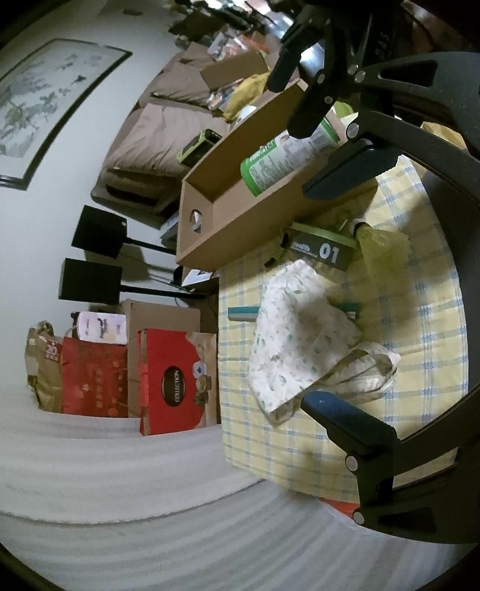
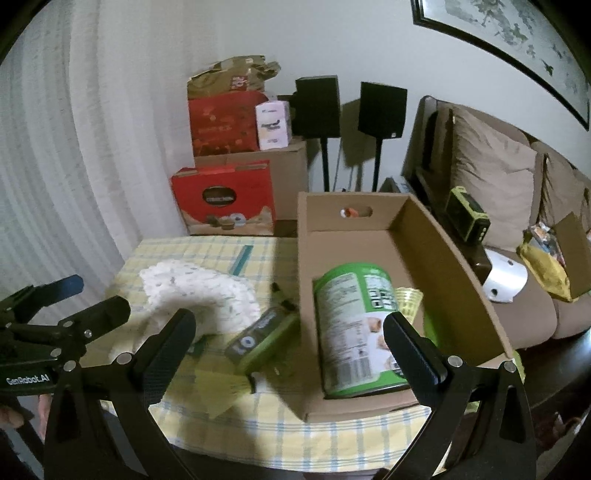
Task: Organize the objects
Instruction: 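Move the left tool down to the yellow shuttlecock lying on the table, then close the left tool on the shuttlecock cork and lift it, then reach the right tool to the white floral cloth and pinch it while left holds shuttlecock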
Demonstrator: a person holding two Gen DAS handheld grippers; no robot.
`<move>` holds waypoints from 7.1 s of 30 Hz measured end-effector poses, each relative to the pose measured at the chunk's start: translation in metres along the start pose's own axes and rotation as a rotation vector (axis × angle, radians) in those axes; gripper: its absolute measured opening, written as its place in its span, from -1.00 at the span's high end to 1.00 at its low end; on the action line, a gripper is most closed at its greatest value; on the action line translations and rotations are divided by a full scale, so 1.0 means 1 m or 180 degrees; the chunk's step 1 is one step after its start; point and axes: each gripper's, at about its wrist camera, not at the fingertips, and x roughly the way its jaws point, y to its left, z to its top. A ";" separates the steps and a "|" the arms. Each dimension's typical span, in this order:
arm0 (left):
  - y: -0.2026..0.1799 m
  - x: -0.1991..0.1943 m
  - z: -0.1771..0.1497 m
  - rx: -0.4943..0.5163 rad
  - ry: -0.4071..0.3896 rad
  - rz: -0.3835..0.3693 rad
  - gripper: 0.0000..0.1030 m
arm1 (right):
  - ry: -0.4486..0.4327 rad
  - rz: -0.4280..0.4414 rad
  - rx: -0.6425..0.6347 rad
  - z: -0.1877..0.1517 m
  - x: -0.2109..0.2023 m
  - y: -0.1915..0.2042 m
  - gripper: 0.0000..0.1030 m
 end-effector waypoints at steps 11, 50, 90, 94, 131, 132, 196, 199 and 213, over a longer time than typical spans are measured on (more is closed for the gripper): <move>0.015 0.028 -0.030 0.0017 0.0292 -0.0178 -0.99 | 0.0150 0.0187 0.0187 -0.013 0.007 -0.001 -0.94; -0.036 0.083 -0.072 0.0592 0.0832 -0.0777 0.98 | 0.0258 0.0252 0.0467 -0.028 0.008 -0.040 -0.86; -0.031 0.099 -0.075 0.0225 0.1003 -0.0969 0.93 | 0.0353 0.0290 0.0422 -0.034 0.015 -0.032 -0.72; -0.025 0.085 -0.073 0.0235 0.0925 -0.1009 0.98 | 0.0351 0.0288 0.0412 -0.033 0.016 -0.030 -0.72; 0.124 0.016 -0.037 -0.0567 0.0337 -0.0424 0.98 | 0.0591 0.0741 -0.0476 0.008 0.141 0.105 -0.72; 0.128 0.017 -0.036 -0.0591 0.0340 -0.0418 0.98 | 0.0616 0.0766 -0.0512 0.009 0.149 0.111 -0.72; 0.145 0.033 -0.029 -0.0683 0.0386 -0.0502 0.98 | 0.0889 0.0793 -0.0730 0.025 0.213 0.151 -0.43; 0.149 0.037 -0.032 -0.0706 0.0407 -0.0492 0.98 | 0.0956 0.0755 -0.0786 0.017 0.225 0.156 -0.43; 0.154 0.045 -0.039 -0.0791 0.0468 -0.0517 0.98 | 0.0858 0.0507 -0.1032 0.002 0.231 0.159 0.77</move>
